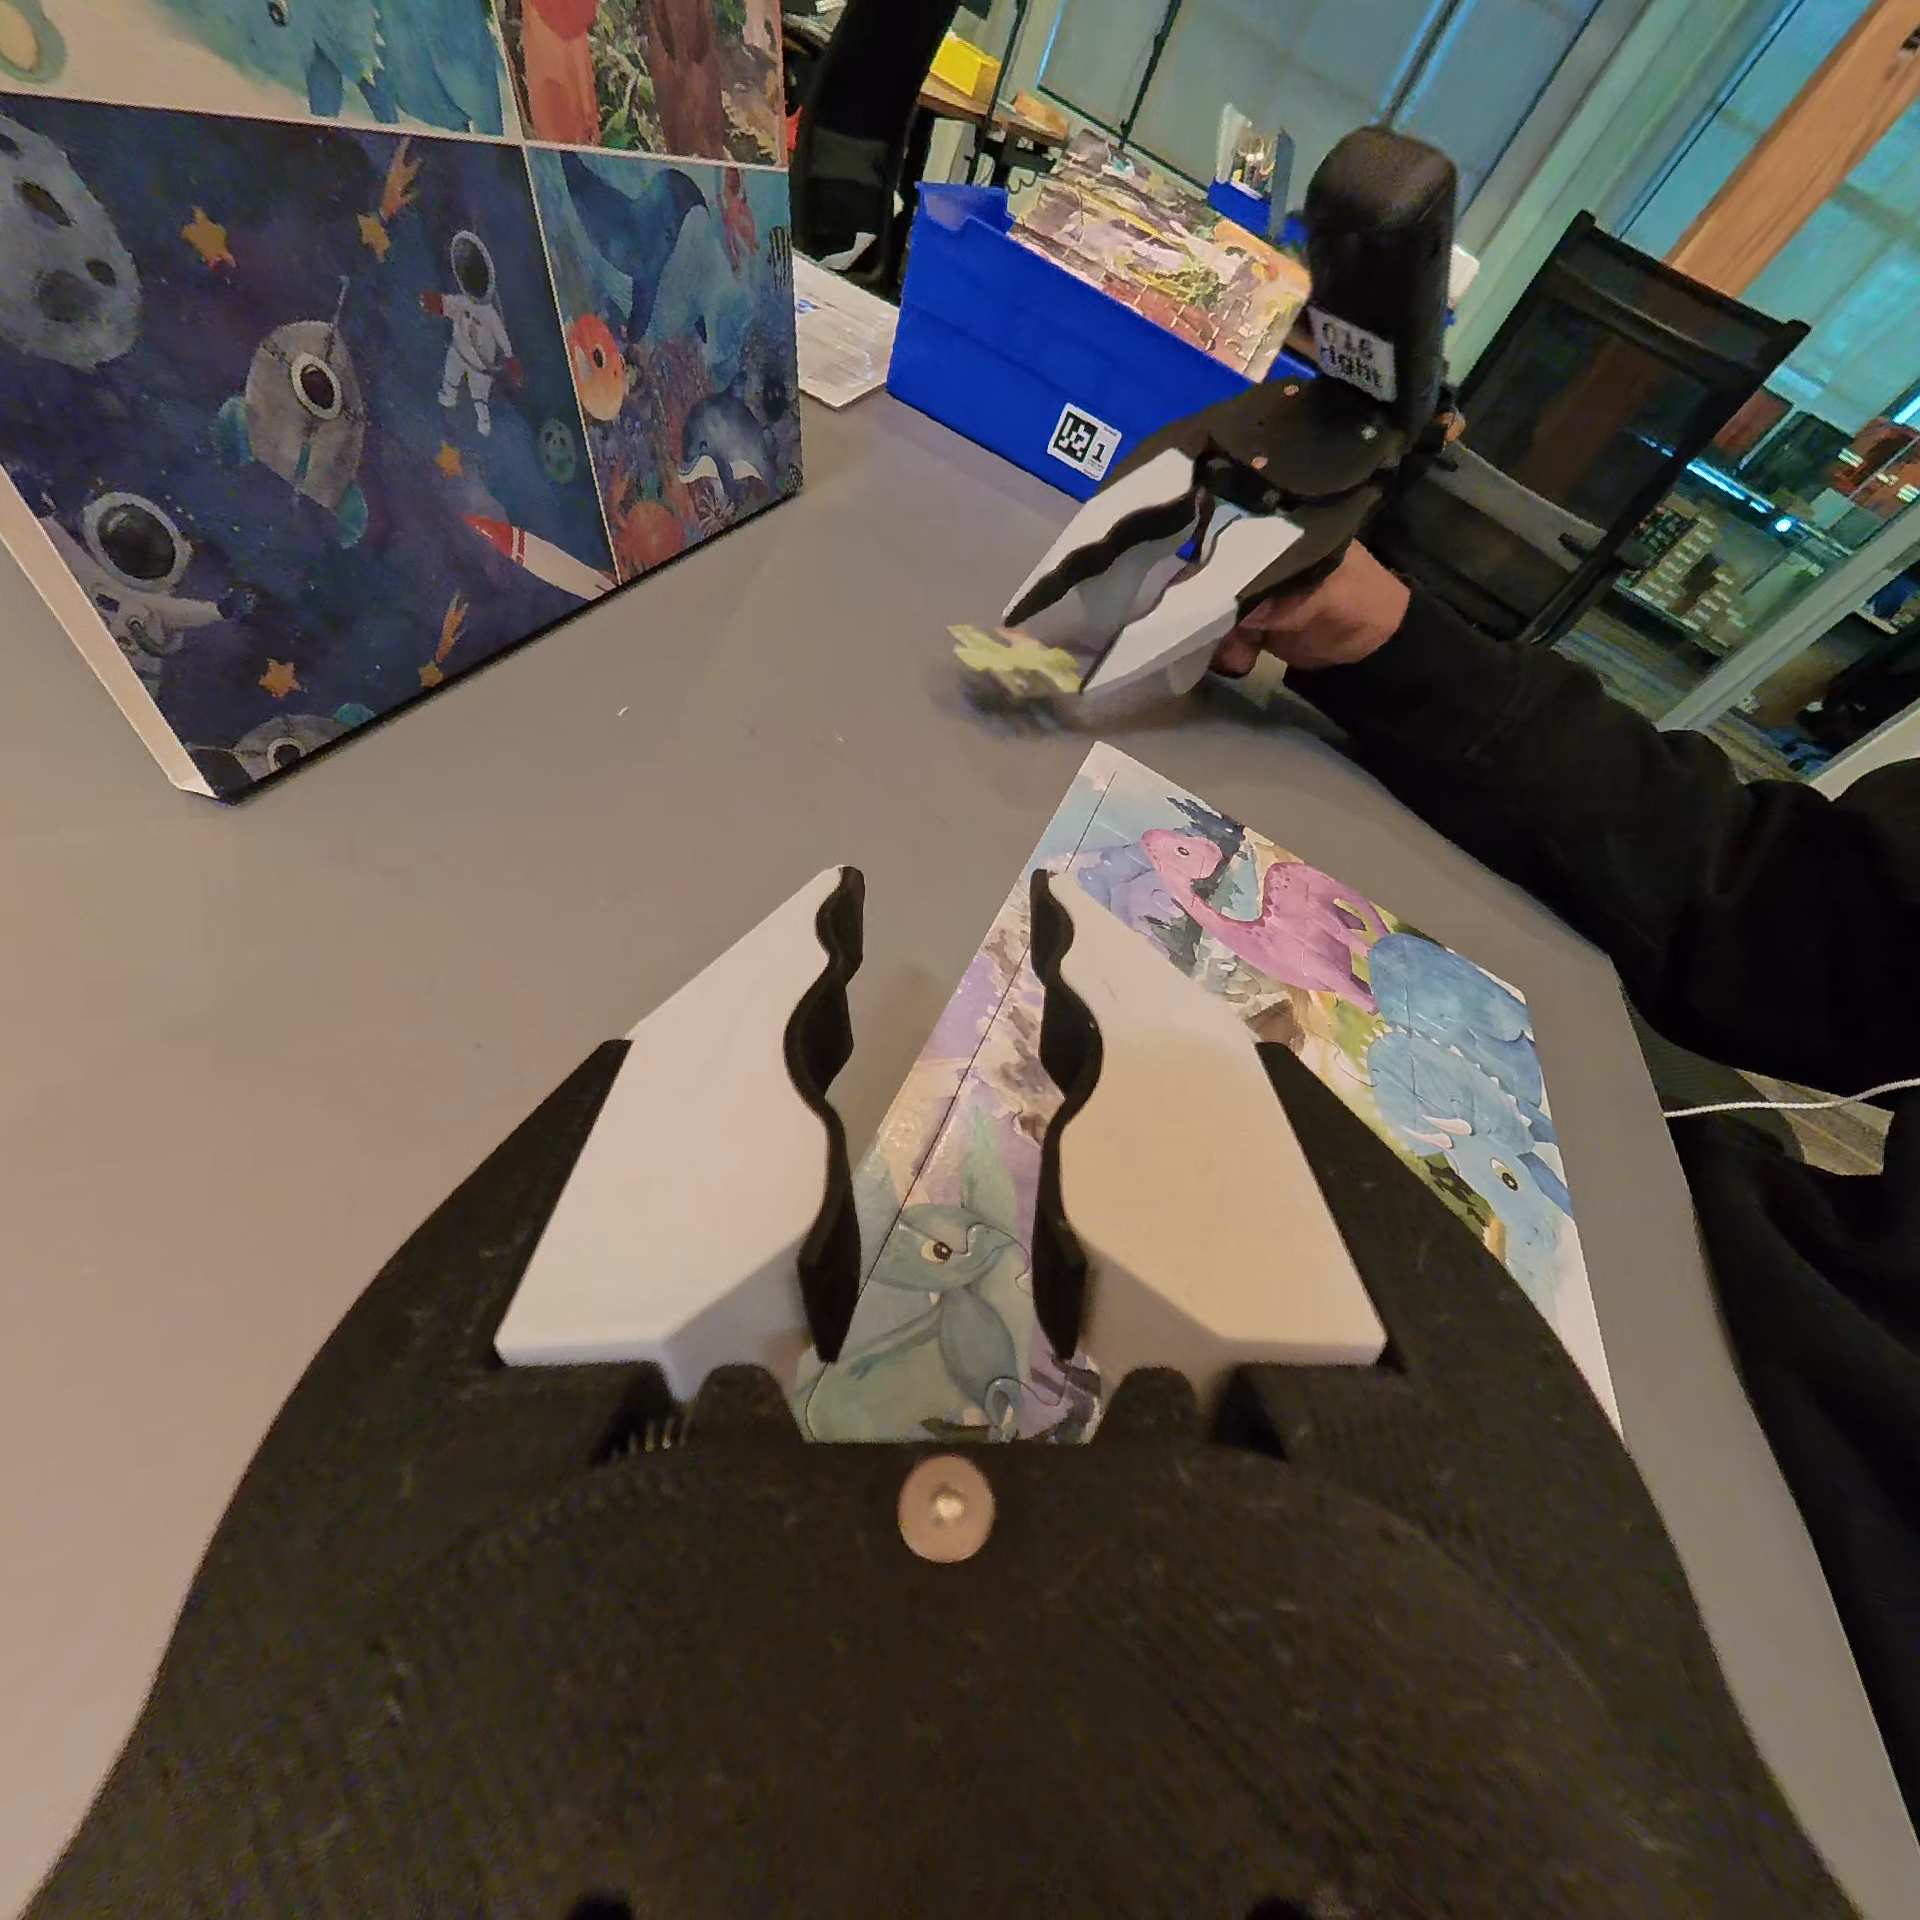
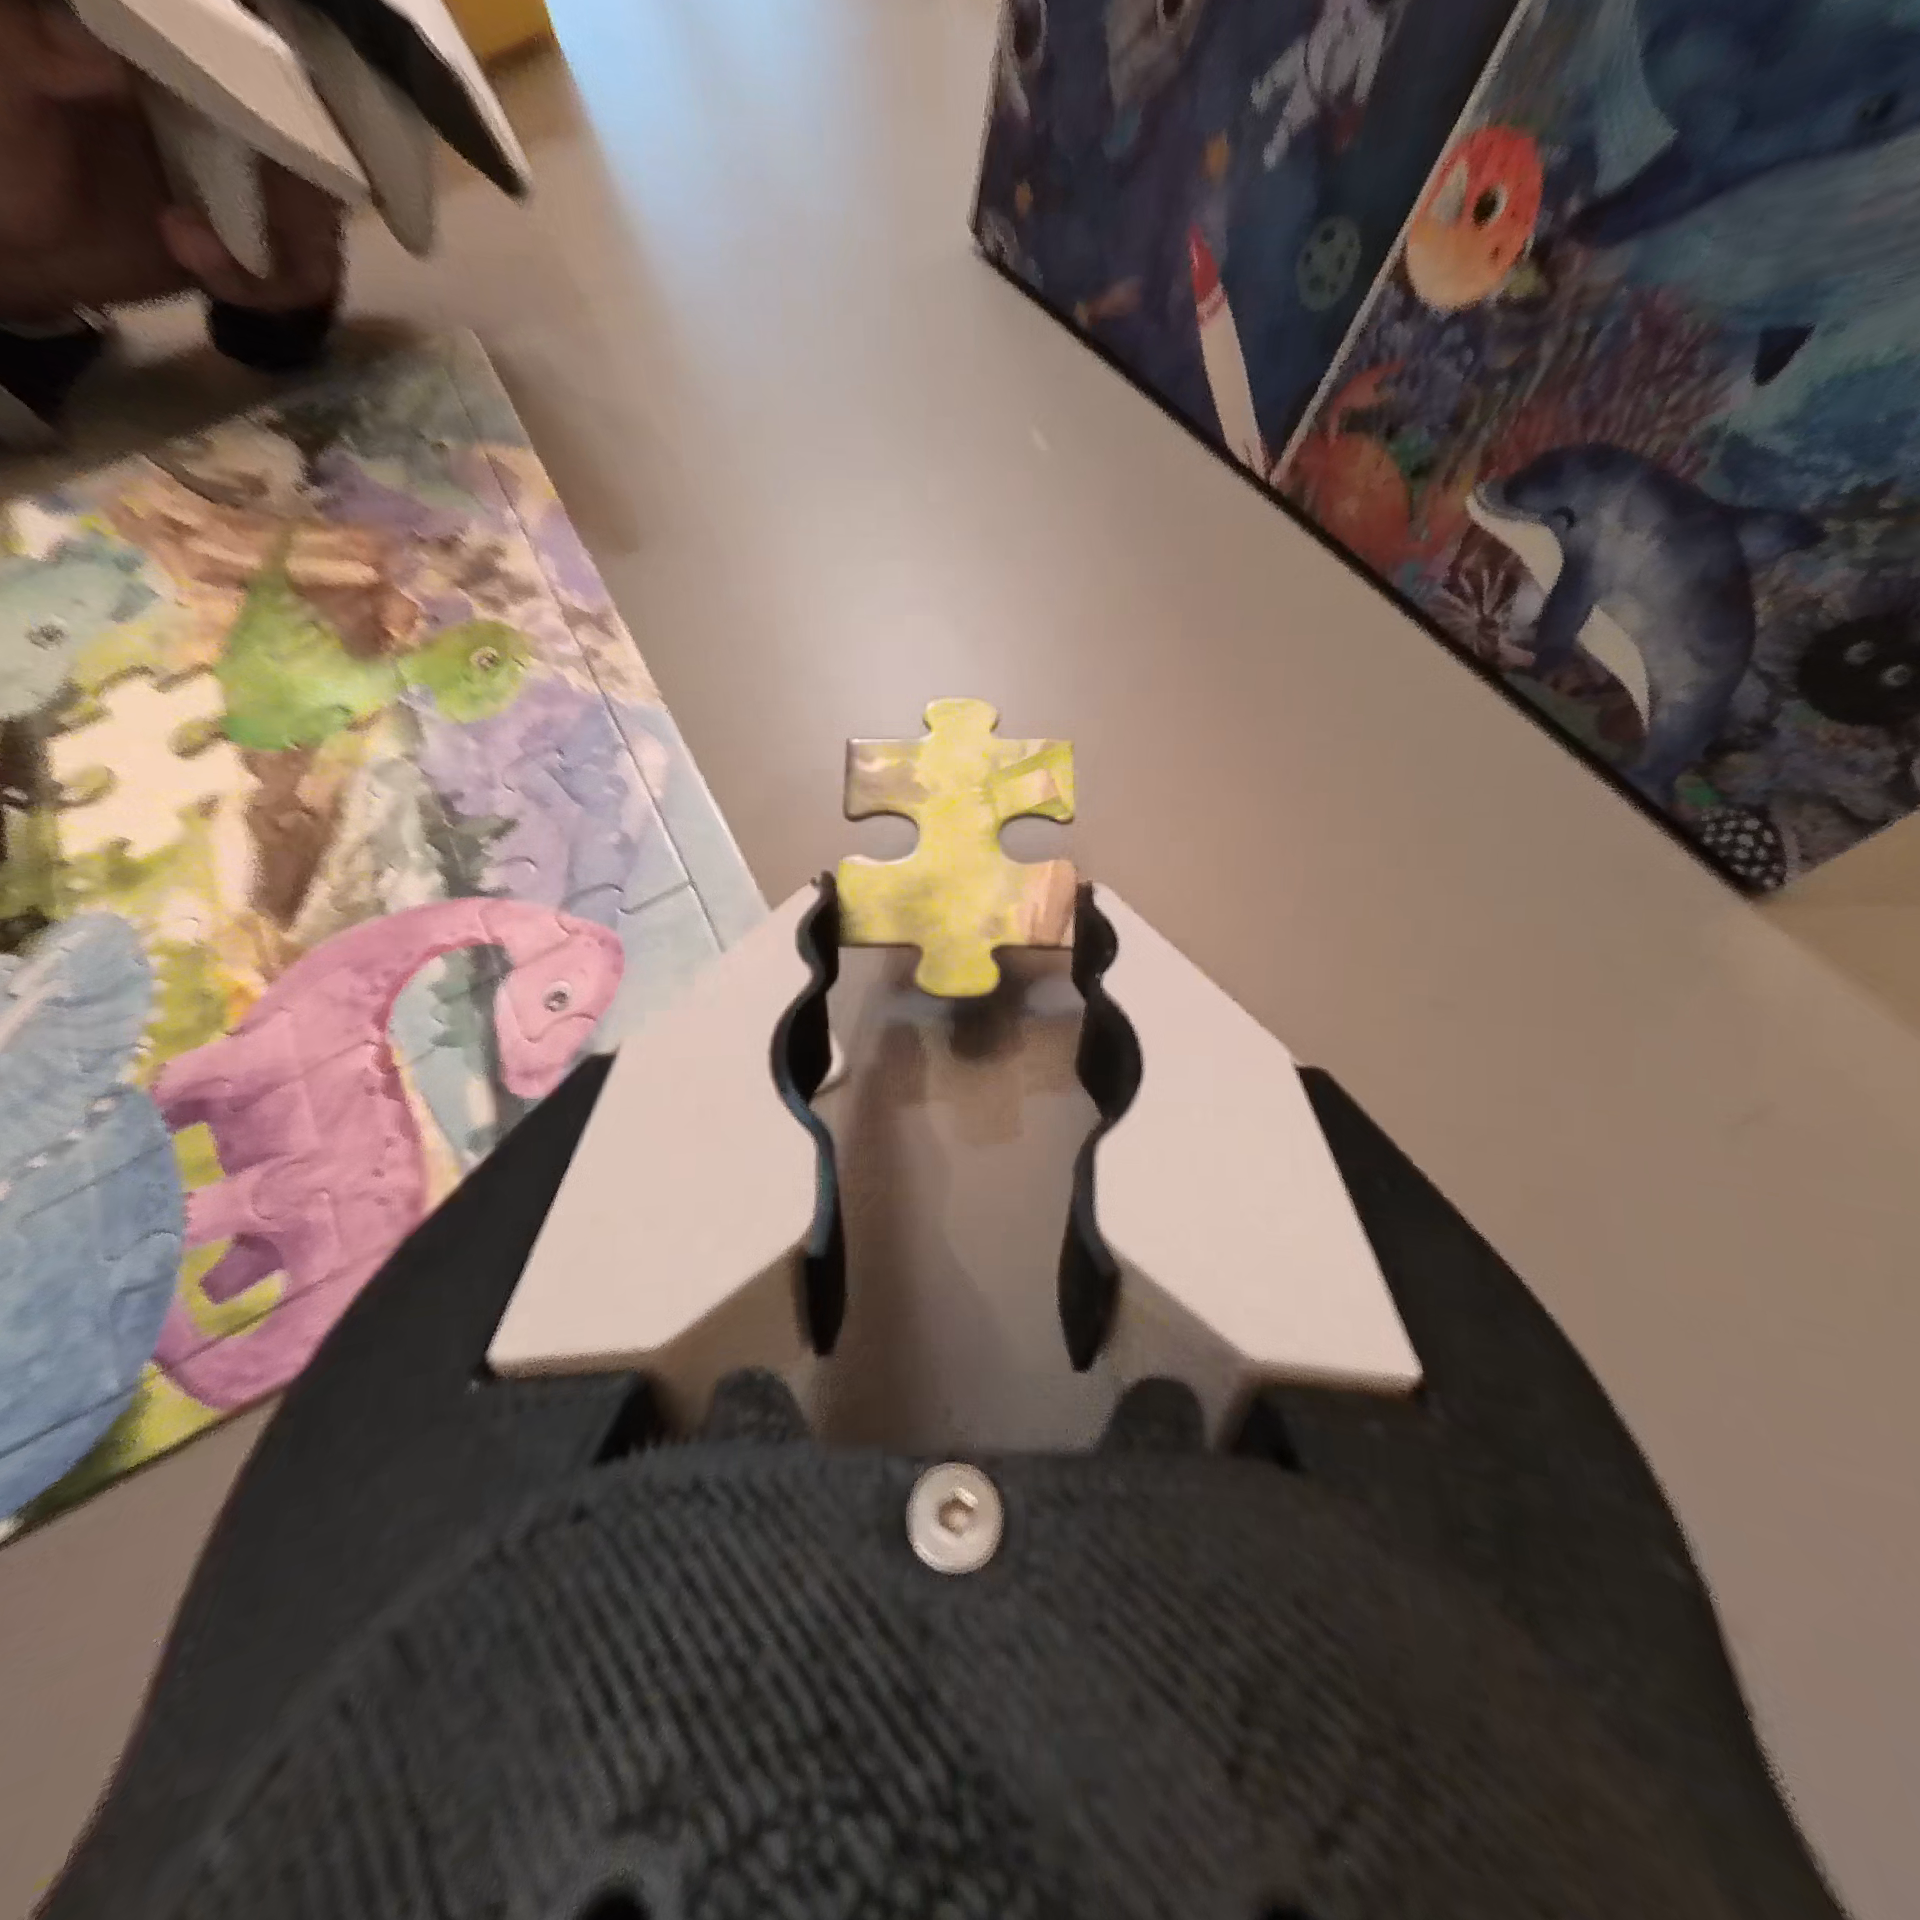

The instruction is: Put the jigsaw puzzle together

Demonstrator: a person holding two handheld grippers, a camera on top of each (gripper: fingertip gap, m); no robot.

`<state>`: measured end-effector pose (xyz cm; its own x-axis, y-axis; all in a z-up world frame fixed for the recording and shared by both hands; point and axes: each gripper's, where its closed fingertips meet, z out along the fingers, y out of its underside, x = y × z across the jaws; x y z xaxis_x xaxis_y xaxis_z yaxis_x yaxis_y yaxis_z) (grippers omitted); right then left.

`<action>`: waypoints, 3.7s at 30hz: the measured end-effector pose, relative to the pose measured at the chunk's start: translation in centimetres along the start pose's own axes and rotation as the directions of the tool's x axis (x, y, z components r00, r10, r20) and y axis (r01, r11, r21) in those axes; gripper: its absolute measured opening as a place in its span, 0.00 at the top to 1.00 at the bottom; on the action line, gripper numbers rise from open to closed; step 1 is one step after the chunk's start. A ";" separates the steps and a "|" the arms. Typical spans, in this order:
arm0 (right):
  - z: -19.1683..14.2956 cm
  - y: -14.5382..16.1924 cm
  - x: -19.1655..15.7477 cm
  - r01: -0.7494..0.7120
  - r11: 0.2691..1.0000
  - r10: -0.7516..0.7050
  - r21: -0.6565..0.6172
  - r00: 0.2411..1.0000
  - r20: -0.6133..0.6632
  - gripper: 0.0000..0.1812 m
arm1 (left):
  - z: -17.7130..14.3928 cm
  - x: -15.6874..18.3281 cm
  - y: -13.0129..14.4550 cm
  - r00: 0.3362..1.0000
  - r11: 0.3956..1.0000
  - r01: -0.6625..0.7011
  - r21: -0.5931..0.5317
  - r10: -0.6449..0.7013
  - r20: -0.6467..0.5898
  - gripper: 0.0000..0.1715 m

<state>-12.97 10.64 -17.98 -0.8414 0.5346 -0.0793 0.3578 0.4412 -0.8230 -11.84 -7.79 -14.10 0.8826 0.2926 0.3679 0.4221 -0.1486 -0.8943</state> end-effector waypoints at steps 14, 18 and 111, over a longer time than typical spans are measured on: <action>4.4 -1.6 -18.2 0.347 0.934 -0.309 -0.090 0.907 0.285 0.76 | -0.2 -0.2 -0.2 0.999 0.999 0.032 0.017 -0.032 -0.008 0.82; 5.3 -0.8 -20.1 0.351 0.931 -0.299 -0.103 0.892 0.340 0.76 | -0.1 -0.2 -0.1 0.999 0.999 0.035 0.014 -0.035 -0.010 0.82; 7.7 0.1 -23.0 0.329 0.939 -0.269 -0.100 0.884 0.383 1.00 | -0.1 -0.2 0.0 0.999 0.999 0.038 0.005 -0.038 -0.013 0.82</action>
<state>3.31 -7.18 -20.61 -0.9949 0.0777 -0.0640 0.0995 0.6627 -0.7423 -12.02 -7.93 -14.14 0.8688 0.2856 0.4046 0.4539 -0.1323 -0.8812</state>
